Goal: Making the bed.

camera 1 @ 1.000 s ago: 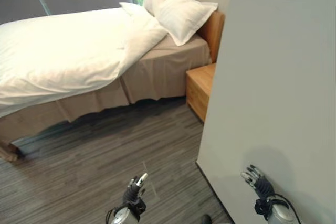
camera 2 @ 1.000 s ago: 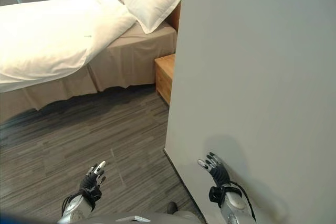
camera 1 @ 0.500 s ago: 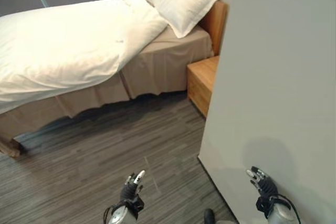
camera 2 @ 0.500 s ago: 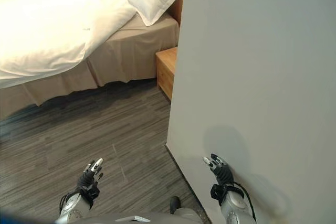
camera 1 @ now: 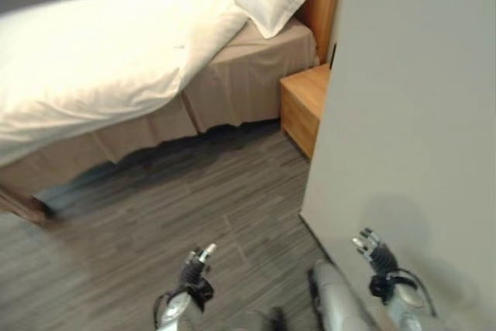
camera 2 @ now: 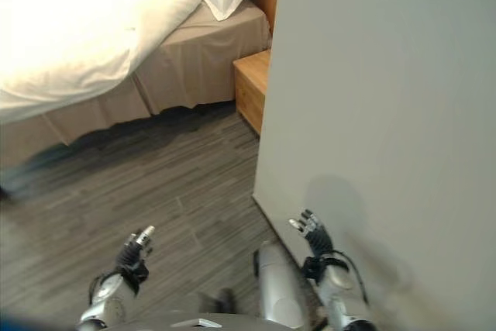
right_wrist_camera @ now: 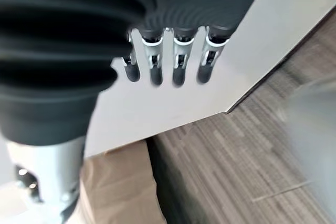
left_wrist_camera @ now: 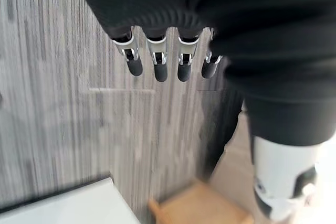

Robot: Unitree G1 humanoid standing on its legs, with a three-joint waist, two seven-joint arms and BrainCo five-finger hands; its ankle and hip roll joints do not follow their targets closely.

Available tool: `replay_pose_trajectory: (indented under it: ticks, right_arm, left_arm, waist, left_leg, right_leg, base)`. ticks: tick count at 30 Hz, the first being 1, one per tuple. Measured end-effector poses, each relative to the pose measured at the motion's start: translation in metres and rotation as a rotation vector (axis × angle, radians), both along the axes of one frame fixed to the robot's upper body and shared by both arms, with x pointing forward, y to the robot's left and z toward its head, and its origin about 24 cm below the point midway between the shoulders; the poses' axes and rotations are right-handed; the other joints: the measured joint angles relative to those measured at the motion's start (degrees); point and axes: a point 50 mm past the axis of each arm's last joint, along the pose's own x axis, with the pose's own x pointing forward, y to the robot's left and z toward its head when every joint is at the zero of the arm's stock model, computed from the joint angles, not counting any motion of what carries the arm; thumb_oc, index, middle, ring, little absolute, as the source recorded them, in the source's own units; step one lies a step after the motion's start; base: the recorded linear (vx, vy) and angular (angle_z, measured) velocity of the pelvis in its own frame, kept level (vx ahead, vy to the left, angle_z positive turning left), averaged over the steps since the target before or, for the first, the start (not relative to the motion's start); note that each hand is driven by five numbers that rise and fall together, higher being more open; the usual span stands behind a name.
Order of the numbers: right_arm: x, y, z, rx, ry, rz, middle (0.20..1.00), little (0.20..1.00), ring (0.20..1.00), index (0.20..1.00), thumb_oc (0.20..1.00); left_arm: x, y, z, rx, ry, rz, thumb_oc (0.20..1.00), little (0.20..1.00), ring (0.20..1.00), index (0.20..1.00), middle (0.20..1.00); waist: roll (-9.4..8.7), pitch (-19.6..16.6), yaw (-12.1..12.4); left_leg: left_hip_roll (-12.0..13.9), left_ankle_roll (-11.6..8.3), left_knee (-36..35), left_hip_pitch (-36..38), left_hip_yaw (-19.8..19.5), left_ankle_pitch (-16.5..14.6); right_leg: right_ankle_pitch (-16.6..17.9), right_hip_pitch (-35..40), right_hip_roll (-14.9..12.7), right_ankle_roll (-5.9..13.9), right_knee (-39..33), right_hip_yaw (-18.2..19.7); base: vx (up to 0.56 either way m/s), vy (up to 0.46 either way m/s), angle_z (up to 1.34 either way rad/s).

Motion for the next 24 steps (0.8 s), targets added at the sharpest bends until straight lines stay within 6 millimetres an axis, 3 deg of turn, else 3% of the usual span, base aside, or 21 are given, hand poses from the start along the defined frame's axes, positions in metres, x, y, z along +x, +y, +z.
replay_pose_trajectory:
  ticks: [1, 2, 3, 4, 6, 8, 9, 10, 12, 13, 14, 15, 16, 17, 18, 19, 20, 21, 22, 23, 24]
  right_arm:
    - [0.002, 0.001, 0.001, 0.015, -0.015, -0.025, 1.000, 1.000, 1.000, 1.000, 1.000]
    - [0.000, 0.001, 0.002, 0.028, -0.034, -0.050, 1.000, 1.000, 1.000, 1.000, 1.000]
    - [-0.008, -0.006, 0.005, 0.004, -0.037, -0.046, 1.000, 1.000, 1.000, 1.000, 1.000]
    - [-0.010, -0.001, -0.002, 0.016, 0.003, -0.039, 1.000, 1.000, 1.000, 1.000, 1.000]
    - [-0.024, -0.003, -0.012, 0.018, 0.064, -0.074, 1.000, 1.000, 1.000, 1.000, 1.000]
    - [-0.031, -0.001, -0.015, 0.024, 0.087, -0.081, 1.000, 1.000, 1.000, 1.000, 1.000]
    - [-0.029, -0.004, -0.014, 0.011, 0.093, -0.061, 1.000, 1.000, 1.000, 1.000, 1.000]
    - [-0.026, -0.005, -0.012, 0.003, 0.083, -0.052, 1.000, 1.000, 1.000, 1.000, 1.000]
    - [-0.005, -0.012, -0.001, -0.022, 0.027, -0.049, 1.000, 1.000, 1.000, 1.000, 1.000]
    - [-0.004, -0.012, -0.001, -0.029, 0.035, -0.010, 1.000, 1.000, 1.000, 1.000, 1.000]
    - [-0.008, -0.008, -0.006, -0.025, 0.062, 0.013, 1.000, 1.000, 1.000, 1.000, 1.000]
    - [-0.022, 0.009, -0.017, 0.024, 0.113, 0.033, 1.000, 1.000, 1.000, 1.000, 1.000]
    - [-0.025, 0.013, -0.018, 0.032, 0.116, 0.040, 1.000, 1.000, 1.000, 1.000, 1.000]
    - [-0.025, 0.015, -0.022, 0.039, 0.136, 0.036, 1.000, 1.000, 1.000, 1.000, 1.000]
    - [-0.023, 0.022, -0.023, 0.054, 0.139, 0.046, 1.000, 1.000, 1.000, 1.000, 1.000]
    - [-0.021, 0.027, -0.022, 0.067, 0.130, 0.055, 1.000, 1.000, 1.000, 1.000, 1.000]
    - [-0.020, 0.033, -0.023, 0.077, 0.136, 0.072, 1.000, 1.000, 1.000, 1.000, 1.000]
    - [-0.019, 0.048, -0.024, 0.114, 0.142, 0.090, 1.000, 1.000, 1.000, 1.000, 1.000]
    - [-0.016, 0.051, -0.022, 0.117, 0.130, 0.101, 1.000, 1.000, 1.000, 1.000, 1.000]
    - [-0.020, 0.051, -0.023, 0.115, 0.143, 0.106, 1.000, 1.000, 1.000, 1.000, 1.000]
    - [-0.024, 0.051, -0.025, 0.117, 0.156, 0.104, 1.000, 1.000, 1.000, 1.000, 1.000]
  left_arm:
    - [0.002, 0.003, 0.003, 0.013, -0.016, 0.000, 1.000, 1.000, 1.000, 1.000, 1.000]
    - [0.008, 0.008, 0.008, 0.028, -0.041, -0.006, 1.000, 1.000, 1.000, 1.000, 1.000]
    - [0.009, 0.003, 0.008, 0.012, -0.047, -0.007, 1.000, 1.000, 1.000, 1.000, 1.000]
    - [0.012, 0.007, 0.009, 0.019, -0.052, 0.007, 1.000, 1.000, 1.000, 1.000, 1.000]
    - [0.013, -0.002, 0.003, 0.003, -0.022, -0.008, 1.000, 1.000, 1.000, 1.000, 1.000]
    - [0.013, -0.013, 0.001, -0.011, -0.010, -0.046, 1.000, 1.000, 1.000, 1.000, 1.000]
    - [0.002, -0.019, -0.006, -0.031, 0.016, -0.036, 1.000, 1.000, 1.000, 1.000, 1.000]
    - [-0.004, -0.020, -0.008, -0.036, 0.031, -0.038, 1.000, 1.000, 1.000, 1.000, 1.000]
    - [0.005, -0.027, -0.007, -0.045, 0.023, -0.056, 1.000, 1.000, 1.000, 1.000, 1.000]
    - [0.022, -0.035, -0.002, -0.073, -0.016, -0.055, 1.000, 1.000, 1.000, 1.000, 1.000]
    - [0.026, -0.038, -0.001, -0.087, -0.031, -0.042, 1.000, 1.000, 1.000, 1.000, 1.000]
    - [0.022, -0.031, 0.001, -0.064, -0.038, -0.050, 1.000, 1.000, 1.000, 1.000, 1.000]
    - [0.025, -0.031, 0.004, -0.065, -0.056, -0.057, 1.000, 1.000, 1.000, 1.000, 1.000]
    - [0.033, -0.036, 0.008, -0.080, -0.081, -0.064, 1.000, 1.000, 1.000, 1.000, 1.000]
    - [0.026, -0.031, 0.004, -0.085, -0.058, -0.036, 1.000, 1.000, 1.000, 1.000, 1.000]
    - [0.032, -0.026, 0.007, -0.080, -0.068, -0.014, 1.000, 1.000, 1.000, 1.000, 1.000]
    - [0.030, -0.019, 0.007, -0.072, -0.065, 0.012, 1.000, 1.000, 1.000, 1.000, 1.000]
    - [0.017, -0.005, 0.001, -0.051, -0.023, 0.063, 1.000, 1.000, 1.000, 1.000, 1.000]
    - [0.008, -0.004, -0.004, -0.052, 0.010, 0.082, 1.000, 1.000, 1.000, 1.000, 1.000]
    - [-0.001, -0.001, -0.009, -0.044, 0.051, 0.091, 1.000, 1.000, 1.000, 1.000, 1.000]
    - [0.005, 0.002, -0.006, -0.039, 0.034, 0.100, 1.000, 1.000, 1.000, 1.000, 1.000]
  waist:
    - [-1.42, -1.2, -1.1]
    - [-4.18, -1.1, -2.1]
    - [-2.87, -2.6, -2.2]
    - [-5.83, -2.2, -1.0]
    - [-5.31, -4.2, -3.8]
    - [-4.73, -5.6, -5.4]
    - [-2.39, -7.0, -5.4]
    - [-1.18, -8.3, -5.6]
    - [-0.51, -8.1, -6.9]
    - [-1.07, -7.9, -8.5]
    - [-1.41, -7.7, -8.9]
    - [-5.19, -11.1, -6.5]
    - [-5.85, -10.8, -5.8]
    - [-4.35, -9.7, -3.5]
    - [-4.88, -9.7, -3.4]
    - [-6.31, -8.3, -1.8]
    - [-7.85, -7.4, -0.9]
    - [-11.59, -5.0, 1.4]
    - [-11.09, -4.4, 2.0]
    - [-9.53, -4.0, 2.0]
    - [-10.10, -3.6, 3.0]
  left_leg:
    - [-3.3, -0.64, -1.2, 0.7, -0.3, 0.6]
    - [-3.5, -0.43, 12.9, -2.2, 0.9, -2.4]
    - [-2.1, -3.87, 9.5, 1.1, -4.0, -11.4]
    - [-5.7, -1.16, 6.7, 4.5, -2.5, -11.7]
    - [-5.7, -1.65, 5.1, 5.8, -5.6, -11.5]
    - [-4.4, -3.30, -1.0, 11.0, -7.3, -10.4]
    - [-2.4, -5.04, -5.5, 15.3, -6.6, -8.9]
    - [-1.8, -5.83, -5.9, 16.0, -6.3, -8.3]
    - [-1.0, -9.64, 0.4, 15.3, -5.8, -6.2]
    - [-1.3, -11.27, 12.0, 10.7, -5.1, -1.5]
    - [0.2, -11.56, 23.4, 5.8, -3.5, 3.2]
    - [-1.0, -13.50, 31.3, 2.8, -1.4, 14.3]
    - [-0.3, -10.70, 41.4, -0.6, -1.1, 21.8]
    - [4.5, -9.28, 53.3, -5.4, -0.4, 22.6]
    - [5.1, -9.65, 55.5, -8.1, -2.3, 21.8]
    - [7.3, -8.05, 61.4, -10.7, -1.8, 20.8]
    - [7.8, -8.68, 63.4, -11.8, -2.4, 20.1]
    - [4.3, -9.65, 59.3, -12.8, -5.7, 16.1]
    - [4.5, -10.12, 56.5, -14.4, -6.7, 15.0]
    - [6.7, -11.51, 50.4, -20.2, -6.5, 14.5]
    - [11.7, -11.21, 38.0, -20.2, 0.7, 14.4]
  right_leg:
    - [-2.8, 0.0, -1.6, 0.21, -10.0, 0.7]
    - [-4.5, 0.4, -3.5, 2.61, -16.4, 2.9]
    - [-5.8, 2.9, -3.2, 3.11, -30.2, 2.0]
    - [-5.9, 5.0, -5.2, 2.50, -37.2, 4.7]
    - [-6.3, 10.0, -5.4, 0.31, -47.3, 5.7]
    - [-4.6, 13.8, -3.9, -2.87, -45.7, 3.2]
    - [-3.8, 15.7, -1.1, -4.15, -43.0, 0.3]
    - [-0.9, 17.2, -0.3, -7.36, -42.2, 0.6]
    - [-3.3, 17.6, -0.5, -12.74, -36.7, -0.1]
    - [-7.4, 16.4, -1.2, -15.46, -28.0, -2.5]
    - [-11.5, 16.5, 0.1, -13.50, -25.4, -4.5]
    - [-9.7, 21.4, 0.8, -16.48, -36.7, -2.2]
    - [-10.5, 22.5, 0.7, -17.64, -37.5, -1.7]
    - [-10.4, 23.0, 2.5, -17.57, -37.3, -1.6]
    - [-10.8, 24.3, 3.0, -19.18, -37.5, -0.3]
    - [-10.7, 25.1, 2.9, -18.40, -37.7, 1.8]
    - [-10.8, 26.3, 2.4, -18.54, -38.2, 3.2]
    - [-10.3, 31.8, 1.1, -18.66, -42.8, 7.9]
    - [-9.1, 33.8, 1.0, -18.57, -44.7, 8.5]
    - [-11.1, 38.0, 2.1, -21.14, -46.9, 7.8]
    - [-12.6, 38.8, 2.1, -19.62, -47.6, 8.5]
  base:
    - [0.55, -0.125, 0.52]
    - [0.77, -0.169, 0.56]
    - [0.39, -0.071, 0.10]
    - [0.56, -0.117, 0.31]
    - [0.68, -0.189, 0.44]
    - [0.53, -0.173, 0.23]
    - [0.37, -0.146, -0.19]
    - [0.54, -0.220, -0.36]
    - [0.47, -0.230, 0.23]
    - [0.35, -0.216, 0.88]
    - [0.42, -0.366, 0.58]
    - [0.42, -0.364, 0.27]
    - [0.46, -0.454, -0.27]
    - [0.30, -0.227, -0.07]
    - [0.42, -0.250, -0.40]
    - [0.39, -0.061, -0.37]
    - [0.28, -0.024, -0.85]
    - [0.40, -0.023, -1.10]
    - [0.68, 0.096, -0.94]
    - [0.68, 0.098, -0.59]
    - [0.58, 0.216, -0.24]
